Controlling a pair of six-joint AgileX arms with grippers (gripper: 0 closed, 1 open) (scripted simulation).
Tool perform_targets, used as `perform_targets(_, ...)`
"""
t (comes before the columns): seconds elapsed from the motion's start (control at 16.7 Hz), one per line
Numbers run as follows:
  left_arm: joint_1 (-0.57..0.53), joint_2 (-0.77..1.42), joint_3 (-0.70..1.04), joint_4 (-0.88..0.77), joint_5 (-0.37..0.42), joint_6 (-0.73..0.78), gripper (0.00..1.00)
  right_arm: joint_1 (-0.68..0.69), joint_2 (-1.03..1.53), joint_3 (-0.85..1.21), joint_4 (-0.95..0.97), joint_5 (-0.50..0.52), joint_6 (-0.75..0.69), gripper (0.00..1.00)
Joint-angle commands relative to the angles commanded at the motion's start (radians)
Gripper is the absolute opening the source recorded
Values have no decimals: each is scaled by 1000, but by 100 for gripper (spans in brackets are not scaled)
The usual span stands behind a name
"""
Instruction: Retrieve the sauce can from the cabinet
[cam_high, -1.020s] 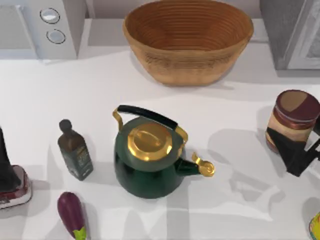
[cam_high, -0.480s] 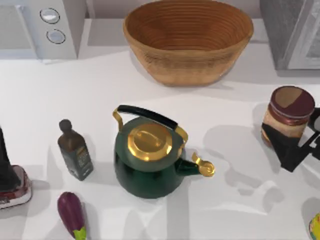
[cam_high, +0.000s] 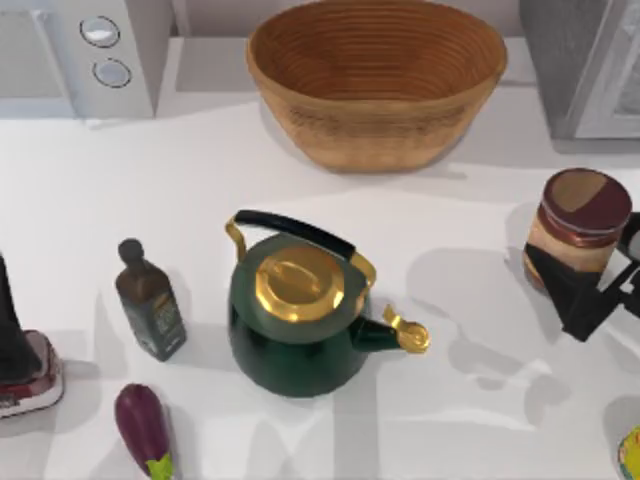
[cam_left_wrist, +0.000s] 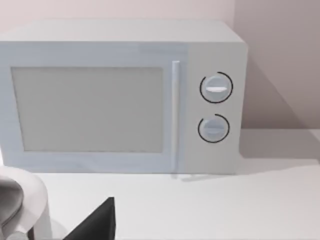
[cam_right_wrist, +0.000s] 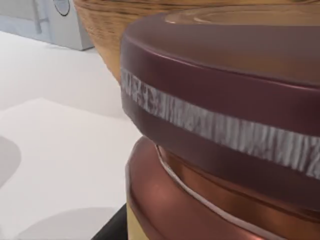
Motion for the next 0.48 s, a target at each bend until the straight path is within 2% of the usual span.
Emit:
perform_targets(0.12,0,0,0,0,0,0,100,0,0,0,0,0,0,98)
perform_targets(0.48,0,0,0,0,0,0,100,0,0,0,0,0,0,100)
